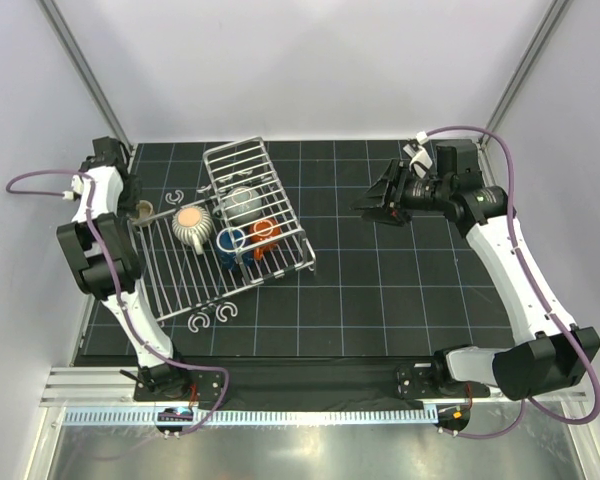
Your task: Load the cups into the dish rack
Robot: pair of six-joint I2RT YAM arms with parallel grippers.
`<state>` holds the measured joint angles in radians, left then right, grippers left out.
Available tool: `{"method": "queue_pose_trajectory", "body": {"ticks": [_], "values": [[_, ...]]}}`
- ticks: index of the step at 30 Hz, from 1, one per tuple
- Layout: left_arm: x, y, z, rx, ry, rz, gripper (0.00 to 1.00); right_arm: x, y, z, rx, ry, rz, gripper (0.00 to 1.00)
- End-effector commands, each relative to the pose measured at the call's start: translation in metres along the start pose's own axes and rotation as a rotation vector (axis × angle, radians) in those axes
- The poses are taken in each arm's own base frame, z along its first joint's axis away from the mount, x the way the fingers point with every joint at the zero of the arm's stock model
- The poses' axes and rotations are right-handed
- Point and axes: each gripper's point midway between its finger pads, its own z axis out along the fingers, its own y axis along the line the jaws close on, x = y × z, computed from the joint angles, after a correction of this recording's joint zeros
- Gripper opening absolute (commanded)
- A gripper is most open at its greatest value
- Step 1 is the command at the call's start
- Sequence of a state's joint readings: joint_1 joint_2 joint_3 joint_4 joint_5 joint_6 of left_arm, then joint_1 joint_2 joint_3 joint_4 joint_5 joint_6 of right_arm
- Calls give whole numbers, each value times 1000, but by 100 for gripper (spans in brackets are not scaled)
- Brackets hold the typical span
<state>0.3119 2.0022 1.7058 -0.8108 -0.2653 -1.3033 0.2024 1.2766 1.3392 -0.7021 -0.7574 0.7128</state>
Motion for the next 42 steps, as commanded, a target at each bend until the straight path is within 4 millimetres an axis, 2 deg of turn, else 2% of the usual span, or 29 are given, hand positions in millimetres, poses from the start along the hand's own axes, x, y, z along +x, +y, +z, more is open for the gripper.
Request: {"method": "queue_pose_trajectory", "body": {"ticks": [1, 15, 20, 23, 28, 32, 38, 42], "values": [[-8, -5, 1, -20, -19, -43, 65, -12, 12, -4, -16, -34, -55, 55], [8, -8, 41, -64, 28, -84, 63, -31, 0, -2, 20, -57, -28, 56], [5, -17, 47, -61, 23, -90, 58, -38, -2, -5, 31, -71, -27, 56], [6, -16, 51, -81, 26, -90, 51, -41, -4, -6, 39, -79, -22, 56], [11, -13, 61, -108, 56, -98, 45, -45, -6, -9, 48, -91, -12, 56], [13, -13, 58, -108, 68, -96, 44, -47, -8, -11, 57, -101, -5, 56], [4, -11, 48, -114, 35, -100, 43, -48, -11, -10, 64, -101, 11, 56], [13, -4, 53, -143, 67, -121, 40, -50, -11, -8, 56, -108, 13, 57]]}}
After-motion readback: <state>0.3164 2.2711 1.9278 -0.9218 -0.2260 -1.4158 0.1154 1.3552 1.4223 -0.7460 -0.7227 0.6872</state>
